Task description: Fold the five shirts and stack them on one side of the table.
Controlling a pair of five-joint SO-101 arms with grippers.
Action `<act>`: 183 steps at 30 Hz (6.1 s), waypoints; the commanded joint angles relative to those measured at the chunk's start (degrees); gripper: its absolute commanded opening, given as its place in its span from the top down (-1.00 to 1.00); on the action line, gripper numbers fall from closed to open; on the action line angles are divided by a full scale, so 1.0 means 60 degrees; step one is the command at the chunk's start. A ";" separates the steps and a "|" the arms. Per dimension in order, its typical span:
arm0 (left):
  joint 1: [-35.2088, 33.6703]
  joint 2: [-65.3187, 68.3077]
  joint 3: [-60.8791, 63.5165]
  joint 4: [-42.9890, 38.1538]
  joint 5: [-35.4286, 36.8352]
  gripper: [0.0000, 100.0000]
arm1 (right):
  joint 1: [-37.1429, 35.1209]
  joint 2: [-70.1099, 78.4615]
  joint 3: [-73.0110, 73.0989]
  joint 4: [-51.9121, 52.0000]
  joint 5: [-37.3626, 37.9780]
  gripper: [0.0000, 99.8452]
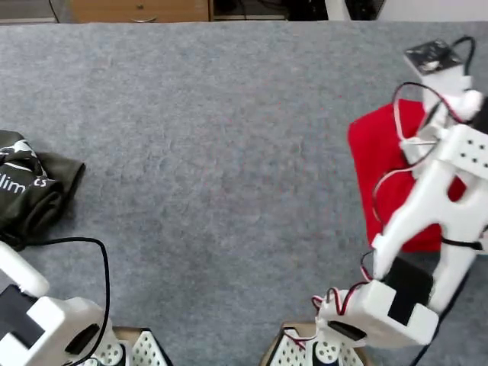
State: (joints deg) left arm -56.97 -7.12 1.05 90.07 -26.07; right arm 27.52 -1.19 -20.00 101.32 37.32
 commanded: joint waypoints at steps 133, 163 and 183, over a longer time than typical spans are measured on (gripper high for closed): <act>0.8542 -0.2425 -0.2799 -0.0396 0.1744 0.96 | 0.1399 -1.1392 0.9414 0.0161 -0.0527 0.95; 0.4703 -0.3363 0.1304 -0.0733 0.0117 0.56 | -0.2015 -1.1260 0.9678 -0.0337 -0.0703 0.95; -0.0190 -0.3275 0.1275 -0.1216 -0.0733 0.56 | -0.9531 -0.5223 0.8608 -0.2242 -0.0952 0.95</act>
State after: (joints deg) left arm -55.21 -26.64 11.25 84.35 -30.20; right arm -26.02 -34.24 34.42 93.41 32.31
